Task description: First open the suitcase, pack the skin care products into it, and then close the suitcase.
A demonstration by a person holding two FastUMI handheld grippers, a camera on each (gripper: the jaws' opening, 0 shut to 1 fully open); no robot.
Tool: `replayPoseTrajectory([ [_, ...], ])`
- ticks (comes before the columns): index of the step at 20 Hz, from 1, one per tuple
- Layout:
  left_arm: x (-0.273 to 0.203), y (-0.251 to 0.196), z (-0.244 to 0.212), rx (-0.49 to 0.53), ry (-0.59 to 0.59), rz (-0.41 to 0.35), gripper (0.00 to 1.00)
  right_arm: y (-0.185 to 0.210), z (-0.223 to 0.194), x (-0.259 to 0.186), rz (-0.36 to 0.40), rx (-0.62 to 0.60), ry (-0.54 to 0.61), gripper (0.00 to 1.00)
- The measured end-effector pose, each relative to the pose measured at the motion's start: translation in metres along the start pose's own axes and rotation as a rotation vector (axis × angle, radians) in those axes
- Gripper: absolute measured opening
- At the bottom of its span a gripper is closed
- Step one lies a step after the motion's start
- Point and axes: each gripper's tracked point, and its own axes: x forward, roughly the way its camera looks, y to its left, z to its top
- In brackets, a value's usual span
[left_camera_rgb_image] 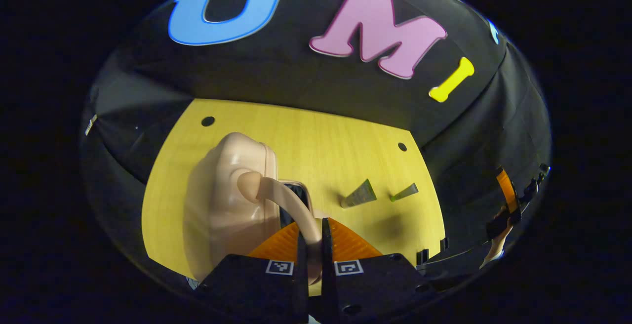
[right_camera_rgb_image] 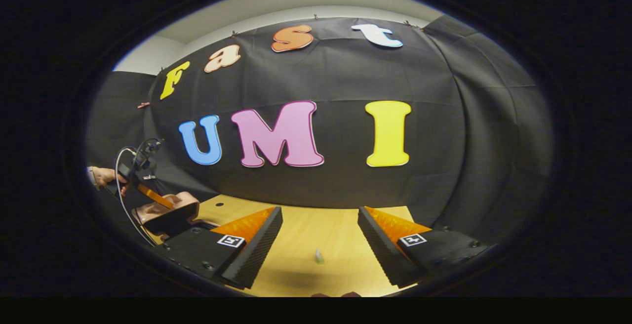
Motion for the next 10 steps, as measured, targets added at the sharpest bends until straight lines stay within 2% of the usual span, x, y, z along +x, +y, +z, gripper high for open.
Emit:
replayPoseTrajectory([
  [2, -0.033, 0.06, 0.015, -0.004, -0.051, 0.062, 0.16, 0.027, 0.001, 0.005, 0.004, 0.018, -0.002, 0.97],
  [5, -0.056, 0.159, 0.027, 0.03, -0.075, 0.208, 0.16, 0.063, 0.0, 0.012, 0.008, 0.061, 0.014, 0.97],
  [7, -0.059, 0.231, 0.03, 0.063, -0.07, 0.316, 0.13, 0.081, 0.003, 0.017, -0.002, 0.067, 0.019, 0.97],
  [8, -0.055, 0.265, 0.03, 0.065, -0.063, 0.36, 0.09, 0.089, 0.003, 0.02, -0.01, 0.06, 0.021, 0.97],
  [10, -0.04, 0.32, 0.023, 0.01, -0.038, 0.409, 0.11, 0.1, 0.003, 0.021, -0.035, 0.041, 0.03, 0.97],
])
